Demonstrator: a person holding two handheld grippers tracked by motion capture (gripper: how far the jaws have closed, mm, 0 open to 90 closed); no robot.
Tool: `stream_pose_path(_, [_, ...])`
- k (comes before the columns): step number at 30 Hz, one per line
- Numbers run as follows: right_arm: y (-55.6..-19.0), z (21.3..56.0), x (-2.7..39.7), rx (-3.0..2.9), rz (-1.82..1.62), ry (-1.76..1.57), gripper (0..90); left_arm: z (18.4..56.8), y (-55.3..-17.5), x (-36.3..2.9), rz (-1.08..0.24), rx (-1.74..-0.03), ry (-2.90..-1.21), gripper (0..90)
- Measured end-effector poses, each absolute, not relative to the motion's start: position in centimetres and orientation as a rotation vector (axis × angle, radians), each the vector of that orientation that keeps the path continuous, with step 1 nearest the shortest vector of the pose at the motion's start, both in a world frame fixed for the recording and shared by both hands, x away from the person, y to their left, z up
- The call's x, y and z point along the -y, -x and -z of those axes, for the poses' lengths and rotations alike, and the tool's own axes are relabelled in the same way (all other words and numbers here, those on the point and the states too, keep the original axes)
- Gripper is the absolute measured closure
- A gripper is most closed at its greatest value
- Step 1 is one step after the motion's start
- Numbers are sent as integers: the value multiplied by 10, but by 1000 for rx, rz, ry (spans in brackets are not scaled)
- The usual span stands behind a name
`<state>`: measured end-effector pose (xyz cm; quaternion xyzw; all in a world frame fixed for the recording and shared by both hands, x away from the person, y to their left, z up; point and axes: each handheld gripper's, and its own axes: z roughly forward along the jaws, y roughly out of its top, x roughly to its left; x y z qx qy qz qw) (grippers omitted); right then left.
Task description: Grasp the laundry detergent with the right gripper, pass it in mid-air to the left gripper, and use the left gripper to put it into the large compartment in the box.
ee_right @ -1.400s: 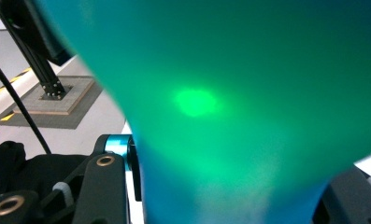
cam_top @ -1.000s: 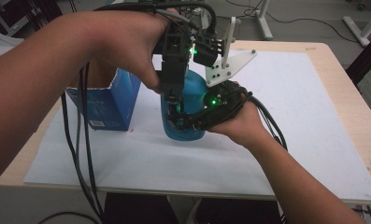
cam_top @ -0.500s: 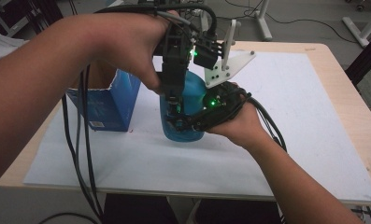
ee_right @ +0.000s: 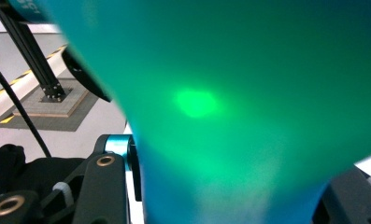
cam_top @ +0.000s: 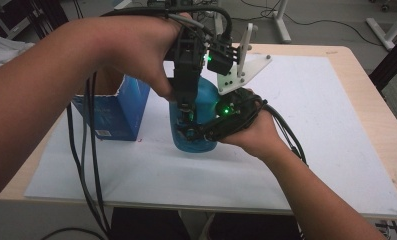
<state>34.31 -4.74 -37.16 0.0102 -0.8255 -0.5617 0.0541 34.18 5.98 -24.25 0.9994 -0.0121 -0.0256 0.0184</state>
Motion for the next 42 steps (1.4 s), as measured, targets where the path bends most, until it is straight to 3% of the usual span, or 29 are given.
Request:
stream_pose_path(23, [-342,372,49,2512,1703,-20,446,243,-343,-58,82,41,-3094,389])
stream_pose_path(28, [-340,372,57,2525,1710,34,318,244,-343,-55,83,45,-3099,389])
stream_pose_path(36, [-339,364,80,2618,1603,59,210,241,-346,-56,83,21,-3097,388])
stream_pose_path(39, [-337,360,86,2654,1567,50,131,239,-347,-58,85,7,-3096,388])
stream_pose_path(42, [-335,356,92,2684,1516,48,131,238,-348,-60,89,-2,-3098,387])
